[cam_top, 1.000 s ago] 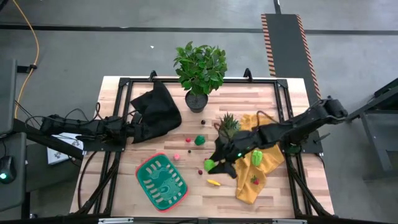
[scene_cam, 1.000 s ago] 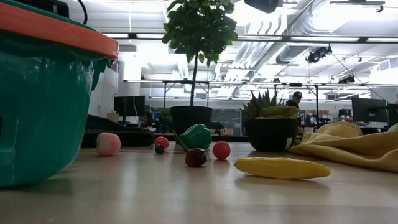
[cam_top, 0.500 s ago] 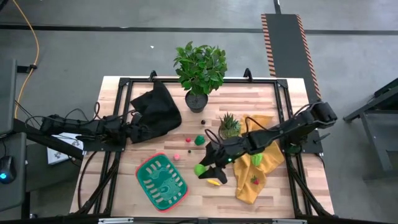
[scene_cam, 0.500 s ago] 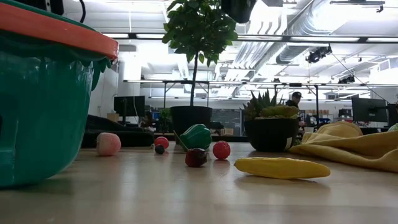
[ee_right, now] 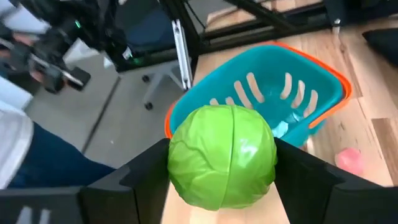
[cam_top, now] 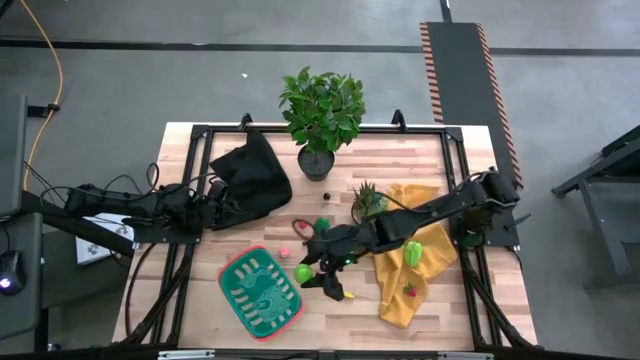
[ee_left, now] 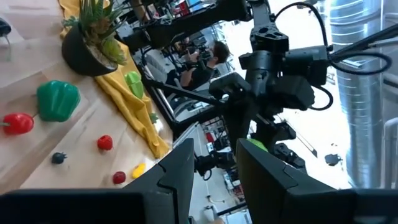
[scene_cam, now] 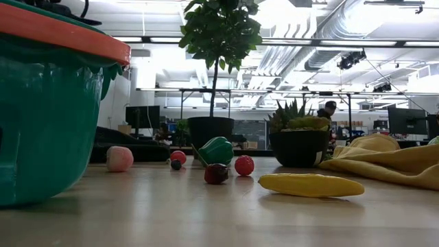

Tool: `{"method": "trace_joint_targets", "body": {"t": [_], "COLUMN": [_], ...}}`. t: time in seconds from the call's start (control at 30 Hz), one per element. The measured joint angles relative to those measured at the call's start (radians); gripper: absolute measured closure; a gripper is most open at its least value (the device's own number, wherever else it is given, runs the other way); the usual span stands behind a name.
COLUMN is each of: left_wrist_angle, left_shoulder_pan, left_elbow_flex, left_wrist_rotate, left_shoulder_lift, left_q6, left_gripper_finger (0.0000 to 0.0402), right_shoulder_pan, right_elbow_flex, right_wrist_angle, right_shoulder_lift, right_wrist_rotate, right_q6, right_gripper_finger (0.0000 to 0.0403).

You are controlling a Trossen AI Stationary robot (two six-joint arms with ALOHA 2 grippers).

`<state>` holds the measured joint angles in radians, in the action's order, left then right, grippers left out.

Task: Pick and placing Produce into tupperware
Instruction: Put the green cabbage into the blue basket

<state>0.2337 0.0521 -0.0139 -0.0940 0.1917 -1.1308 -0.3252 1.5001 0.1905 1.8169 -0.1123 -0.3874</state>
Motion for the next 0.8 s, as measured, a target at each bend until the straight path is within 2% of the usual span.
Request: {"method": "trace_joint_targets", "body": {"t": [0.3,0.8], "left_wrist_angle": [-0.01,-0.078], "left_shoulder_pan": [0.0,0.0], "left_elbow_flex": [0.0,0.0], "left_wrist_rotate": [-0.003,0.006], "left_shoulder_lift": [0.0,0.0], "left_q6": [0.028,0.069], "left_gripper_finger": [0.0291,0.0291], "right_shoulder_pan": [0.0,0.012], "right_elbow_flex": [0.149,0.147], "right_wrist_angle": [0.062,0.053], "right_shoulder_lift": [0.125,0.136], "right_wrist_rotate": [-0.062,-0.057], "right_q6": [0.053,0.101], "right_gripper_finger": [0.0171,0.0171]}}
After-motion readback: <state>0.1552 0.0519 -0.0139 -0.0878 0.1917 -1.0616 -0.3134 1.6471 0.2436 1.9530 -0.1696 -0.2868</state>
